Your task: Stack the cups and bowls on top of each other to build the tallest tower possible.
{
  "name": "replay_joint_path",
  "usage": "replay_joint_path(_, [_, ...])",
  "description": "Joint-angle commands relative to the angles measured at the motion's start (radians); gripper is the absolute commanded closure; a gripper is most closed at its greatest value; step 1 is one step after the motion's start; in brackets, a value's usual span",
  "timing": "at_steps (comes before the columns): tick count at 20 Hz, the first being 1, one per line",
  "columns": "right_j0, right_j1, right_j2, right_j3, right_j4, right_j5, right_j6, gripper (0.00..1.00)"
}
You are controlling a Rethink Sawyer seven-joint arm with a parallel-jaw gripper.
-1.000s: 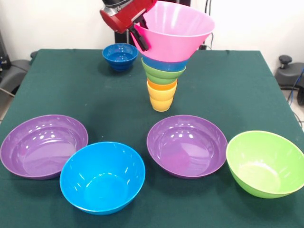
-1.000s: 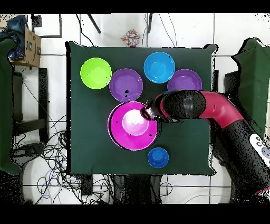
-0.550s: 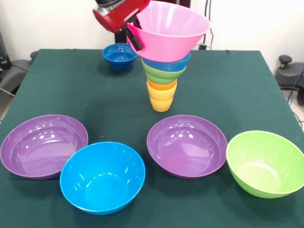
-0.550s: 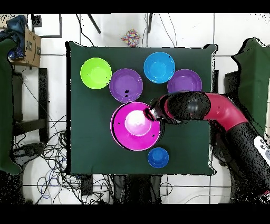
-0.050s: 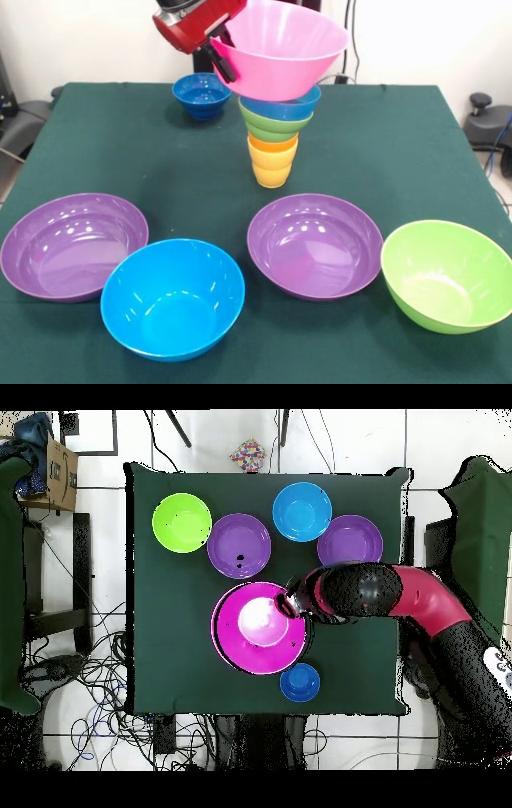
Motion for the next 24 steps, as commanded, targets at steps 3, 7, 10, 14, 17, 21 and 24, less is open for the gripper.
replay_joint_path(3, [0.004,-0.016,-0.024,0.103,-0.029,-0.055,0.031,1.0])
replay_joint_path(7, [0.008,-0.017,-0.023,0.111,-0.026,-0.066,0.04,1.0])
replay_joint_path(10, [0.009,-0.021,-0.022,0.123,-0.025,-0.077,0.047,1.0])
replay_joint_path(14, [0.019,-0.02,-0.025,0.129,-0.027,-0.096,0.059,1.0])
replay_joint_path(17, [0.024,-0.019,-0.028,0.134,-0.03,-0.109,0.066,1.0])
replay_joint_path(21, [0.028,-0.011,-0.035,0.139,-0.034,-0.127,0.066,1.0])
replay_joint_path(24, [0.028,-0.003,-0.042,0.139,-0.037,-0.136,0.06,1.0])
